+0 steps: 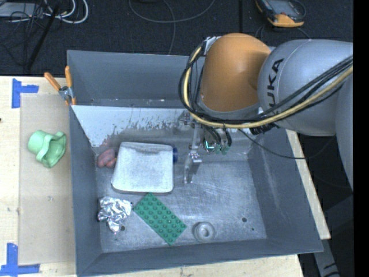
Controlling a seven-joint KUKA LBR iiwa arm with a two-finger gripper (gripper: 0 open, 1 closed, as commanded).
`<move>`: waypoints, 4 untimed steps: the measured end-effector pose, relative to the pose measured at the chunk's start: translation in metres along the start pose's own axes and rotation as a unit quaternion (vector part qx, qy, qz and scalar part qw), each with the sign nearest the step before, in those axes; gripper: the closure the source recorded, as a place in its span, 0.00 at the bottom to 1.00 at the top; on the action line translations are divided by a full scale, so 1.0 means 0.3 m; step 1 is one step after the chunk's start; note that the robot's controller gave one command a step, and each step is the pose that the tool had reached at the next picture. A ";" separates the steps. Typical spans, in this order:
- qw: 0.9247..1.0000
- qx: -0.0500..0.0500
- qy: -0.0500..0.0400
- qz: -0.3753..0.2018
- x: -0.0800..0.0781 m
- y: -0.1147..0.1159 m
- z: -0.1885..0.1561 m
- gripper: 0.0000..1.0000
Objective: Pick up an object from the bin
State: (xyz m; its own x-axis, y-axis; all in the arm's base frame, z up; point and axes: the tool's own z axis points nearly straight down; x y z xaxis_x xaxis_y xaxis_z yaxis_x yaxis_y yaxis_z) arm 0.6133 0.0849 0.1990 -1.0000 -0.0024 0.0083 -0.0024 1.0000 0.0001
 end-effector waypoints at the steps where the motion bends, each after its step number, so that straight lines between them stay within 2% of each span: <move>1: 0.995 0.000 0.000 -0.095 0.097 0.045 0.386 0.00; 2: 0.996 0.000 -0.004 -0.093 0.090 0.044 0.375 1.00; 3: 0.995 0.000 -0.009 -0.097 0.047 0.018 -0.199 1.00; 4: 0.977 0.000 -0.001 -0.214 0.079 0.038 0.152 1.00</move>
Offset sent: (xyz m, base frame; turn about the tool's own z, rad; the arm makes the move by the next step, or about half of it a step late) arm -0.0279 0.0137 -0.1115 -0.1912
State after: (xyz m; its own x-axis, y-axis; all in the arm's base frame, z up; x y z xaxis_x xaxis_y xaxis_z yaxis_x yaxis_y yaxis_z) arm 0.5892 0.0961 0.1537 -0.9071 -0.4209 0.0064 -0.4209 0.9071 0.0027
